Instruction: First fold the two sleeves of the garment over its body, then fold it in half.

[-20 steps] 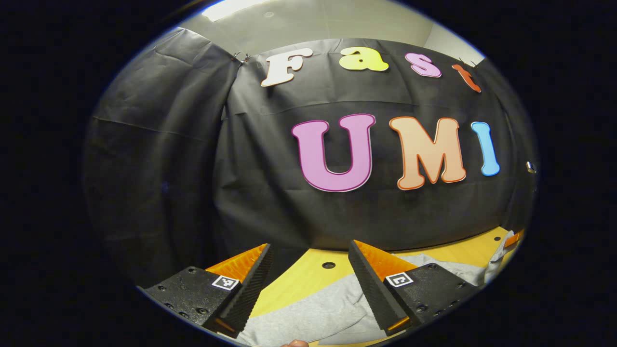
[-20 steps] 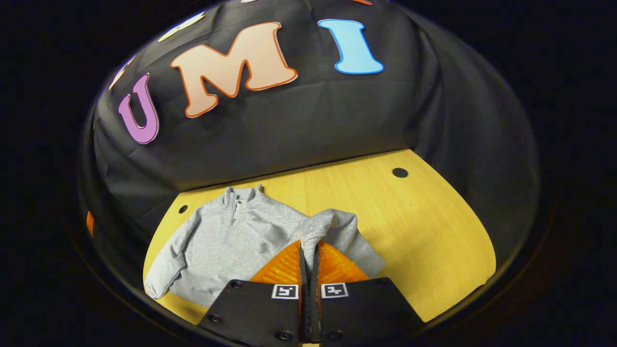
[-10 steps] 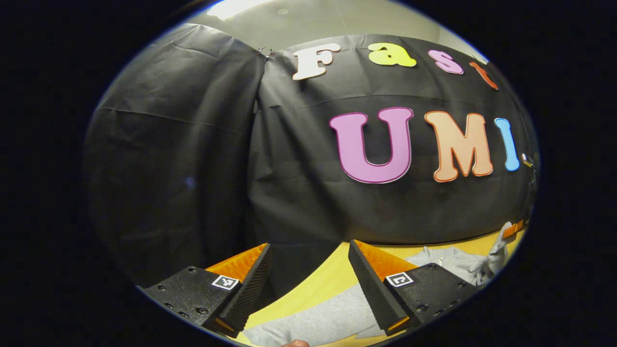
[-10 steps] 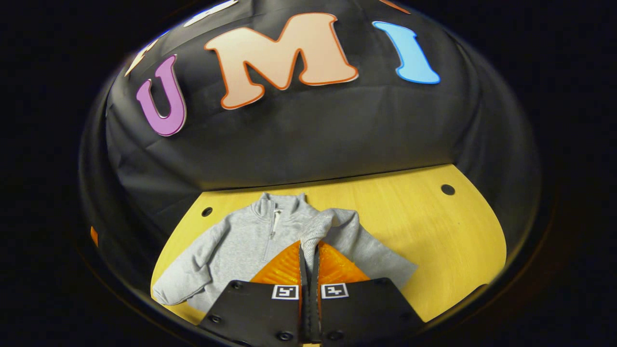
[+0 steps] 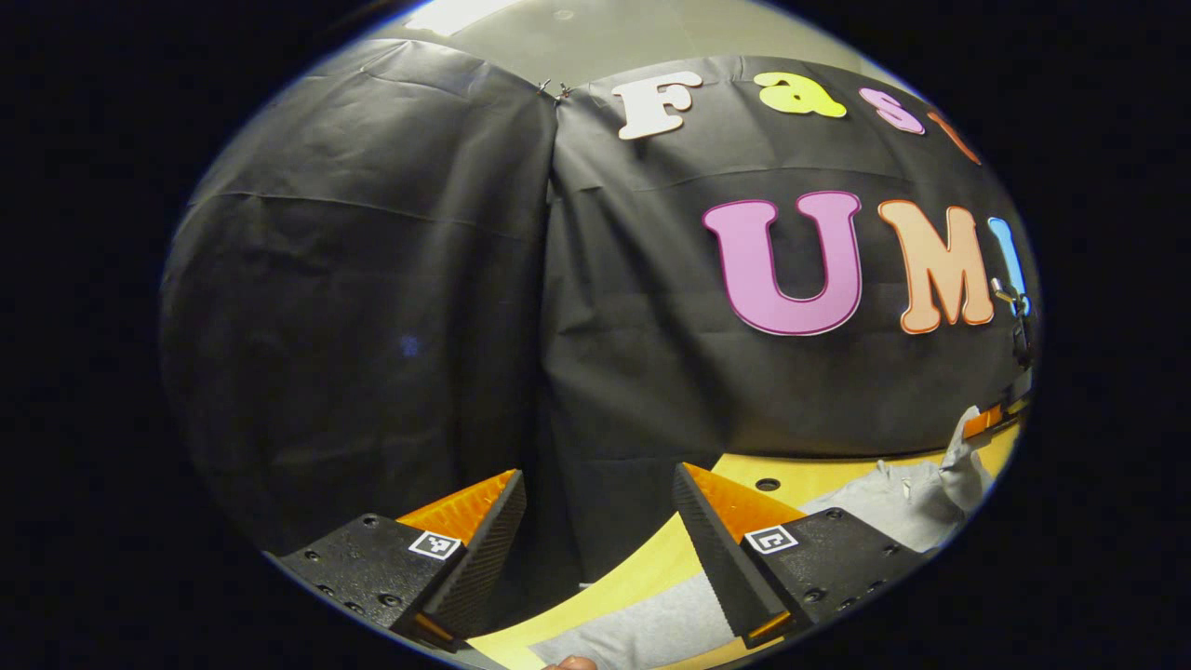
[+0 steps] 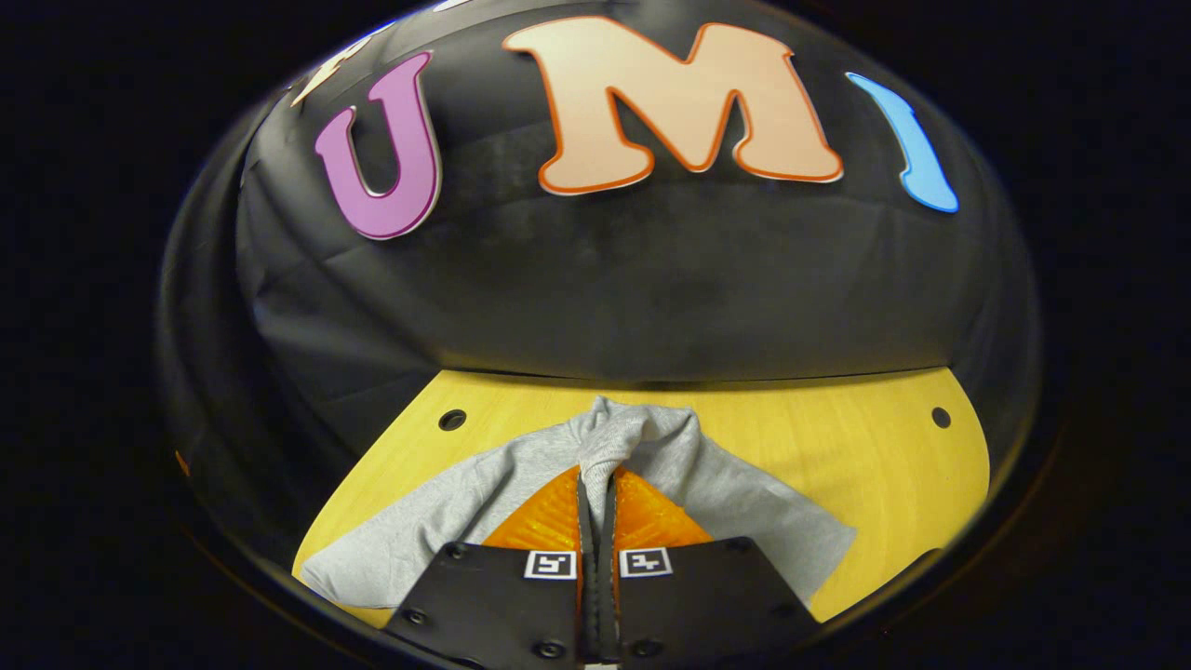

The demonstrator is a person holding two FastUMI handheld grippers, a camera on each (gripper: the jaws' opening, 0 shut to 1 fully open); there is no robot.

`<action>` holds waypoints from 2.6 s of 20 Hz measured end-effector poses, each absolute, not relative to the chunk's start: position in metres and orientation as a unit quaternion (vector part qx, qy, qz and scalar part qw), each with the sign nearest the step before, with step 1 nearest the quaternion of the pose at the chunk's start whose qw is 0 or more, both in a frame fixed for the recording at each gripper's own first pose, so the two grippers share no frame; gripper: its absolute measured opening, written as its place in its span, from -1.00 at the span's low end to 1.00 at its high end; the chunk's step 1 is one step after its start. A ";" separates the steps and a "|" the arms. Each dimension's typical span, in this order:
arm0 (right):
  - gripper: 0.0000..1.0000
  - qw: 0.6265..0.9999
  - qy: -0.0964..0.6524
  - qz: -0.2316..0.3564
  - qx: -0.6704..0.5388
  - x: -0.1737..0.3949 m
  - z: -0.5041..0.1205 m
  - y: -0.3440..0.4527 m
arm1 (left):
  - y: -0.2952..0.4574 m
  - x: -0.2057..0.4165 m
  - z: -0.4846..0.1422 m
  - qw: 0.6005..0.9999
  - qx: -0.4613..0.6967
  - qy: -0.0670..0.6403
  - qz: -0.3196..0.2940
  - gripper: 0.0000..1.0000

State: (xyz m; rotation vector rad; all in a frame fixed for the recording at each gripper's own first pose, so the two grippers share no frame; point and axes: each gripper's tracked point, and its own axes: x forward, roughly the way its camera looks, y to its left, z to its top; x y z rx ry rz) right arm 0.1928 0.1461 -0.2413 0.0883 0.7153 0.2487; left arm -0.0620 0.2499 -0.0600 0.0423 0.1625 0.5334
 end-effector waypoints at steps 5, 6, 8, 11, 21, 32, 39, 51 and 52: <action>-0.94 0.905 0.391 0.165 0.027 0.180 -0.282 0.206 | 0.278 -0.075 -0.069 0.954 0.031 0.090 0.283 0.77; -0.94 0.900 0.399 0.172 0.021 0.175 -0.290 0.211 | 0.283 -0.078 -0.071 0.953 0.032 0.092 0.286 0.89; -0.95 0.888 0.417 0.191 0.007 0.167 -0.308 0.233 | 0.292 -0.084 -0.077 0.950 0.033 0.098 0.294 0.89; -0.94 0.869 0.446 0.212 -0.017 0.148 -0.336 0.255 | 0.306 -0.091 -0.088 0.945 0.028 0.109 0.306 0.89; -0.39 0.835 0.475 0.278 -0.005 0.137 -0.326 0.262 | 0.315 -0.093 -0.116 0.940 0.017 0.137 0.312 0.90; 0.92 0.876 0.411 0.252 -0.006 0.135 -0.280 0.193 | 0.285 -0.102 -0.181 0.937 -0.008 0.199 0.287 0.90; 0.92 0.896 0.390 0.213 -0.007 0.129 -0.261 0.131 | 0.267 -0.129 -0.259 0.914 -0.048 0.292 0.277 0.91; 0.98 0.907 0.386 0.169 -0.009 0.116 -0.252 0.069 | 0.244 -0.161 -0.349 0.858 -0.146 0.402 0.285 0.92; 0.97 0.908 0.385 0.168 -0.009 0.115 -0.252 0.068 | 0.242 -0.162 -0.347 0.857 -0.147 0.402 0.286 0.94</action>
